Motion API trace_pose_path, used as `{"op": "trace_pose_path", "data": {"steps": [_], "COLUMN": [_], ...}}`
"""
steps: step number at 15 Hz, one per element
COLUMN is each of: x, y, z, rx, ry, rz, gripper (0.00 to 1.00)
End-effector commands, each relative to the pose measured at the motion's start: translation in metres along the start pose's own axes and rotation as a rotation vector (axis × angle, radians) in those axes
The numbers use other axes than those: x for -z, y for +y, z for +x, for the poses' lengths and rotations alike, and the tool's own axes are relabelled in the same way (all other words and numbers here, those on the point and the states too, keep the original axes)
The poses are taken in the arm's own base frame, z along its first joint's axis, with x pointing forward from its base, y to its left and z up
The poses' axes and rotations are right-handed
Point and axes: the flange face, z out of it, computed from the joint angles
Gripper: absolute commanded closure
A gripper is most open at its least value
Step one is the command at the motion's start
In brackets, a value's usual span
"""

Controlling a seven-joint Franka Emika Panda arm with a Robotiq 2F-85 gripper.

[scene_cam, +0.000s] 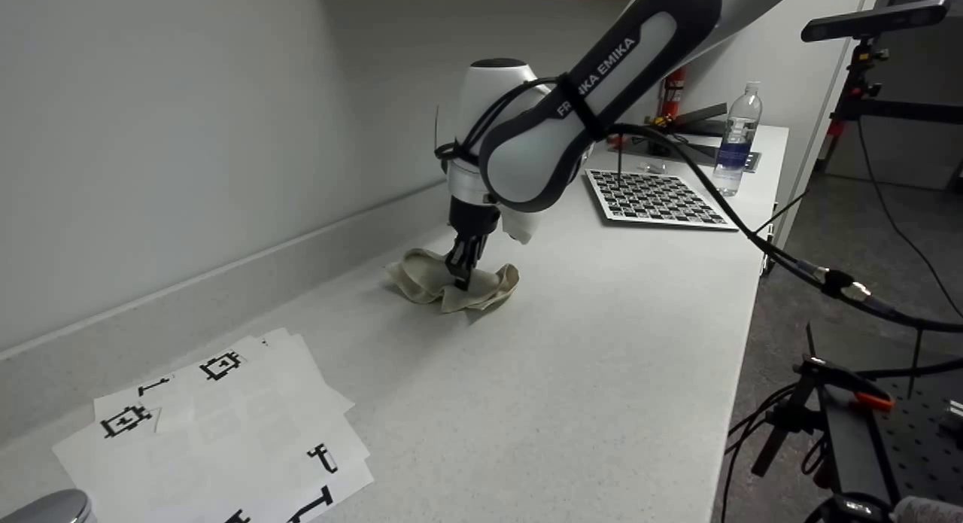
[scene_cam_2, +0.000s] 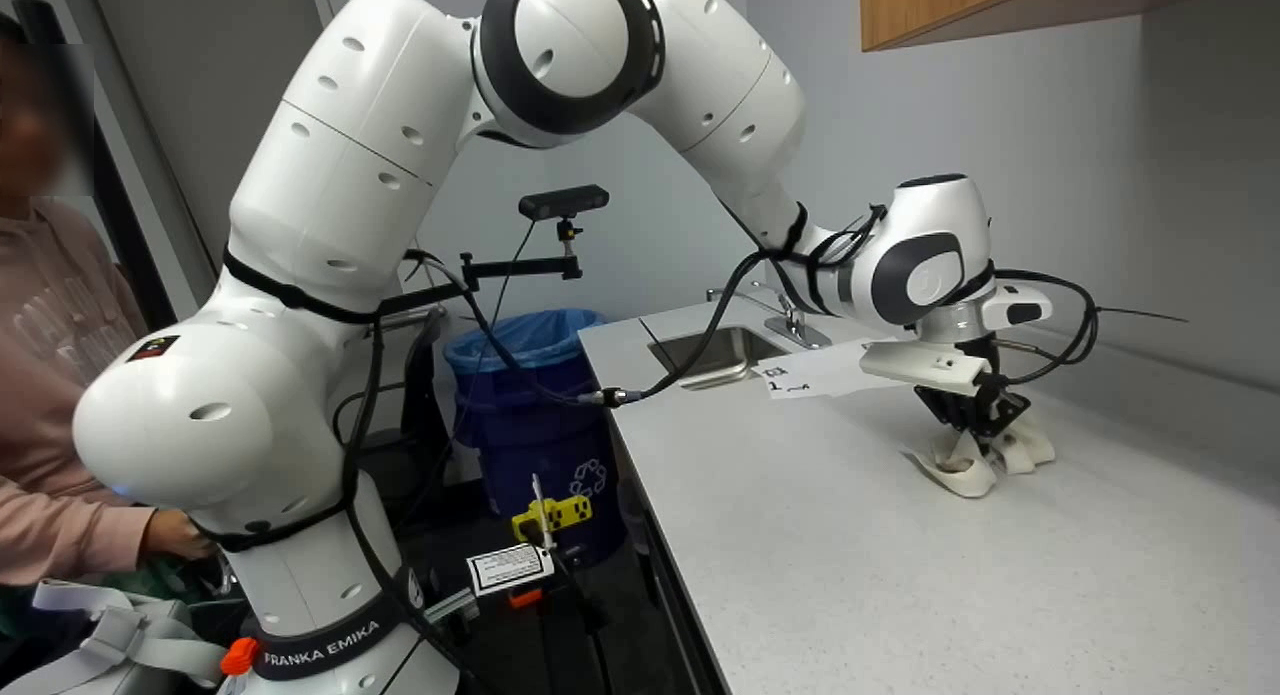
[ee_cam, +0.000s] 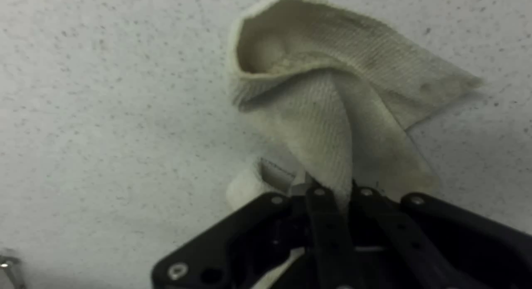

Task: Use the cloth and wipe the table

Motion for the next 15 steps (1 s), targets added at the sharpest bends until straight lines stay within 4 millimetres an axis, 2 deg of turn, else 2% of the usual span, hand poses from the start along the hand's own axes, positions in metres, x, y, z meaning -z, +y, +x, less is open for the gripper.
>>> {"op": "trace_pose_path", "data": {"steps": [1,4,6,12,15], "x": [0.022,0.029,0.029,0.01,-0.003], "y": [0.015,0.02,0.012,-0.047,-0.086], "z": [-0.026,-0.035,-0.032,-0.007,0.004], "rx": [-0.065,-0.1,-0.088,0.012,0.072], "ry": [0.055,0.084,0.083,0.034,-0.002], "rz": [-0.031,-0.042,-0.045,-0.016,0.014], "gripper": [0.98,0.98,0.98,0.98,0.98]}}
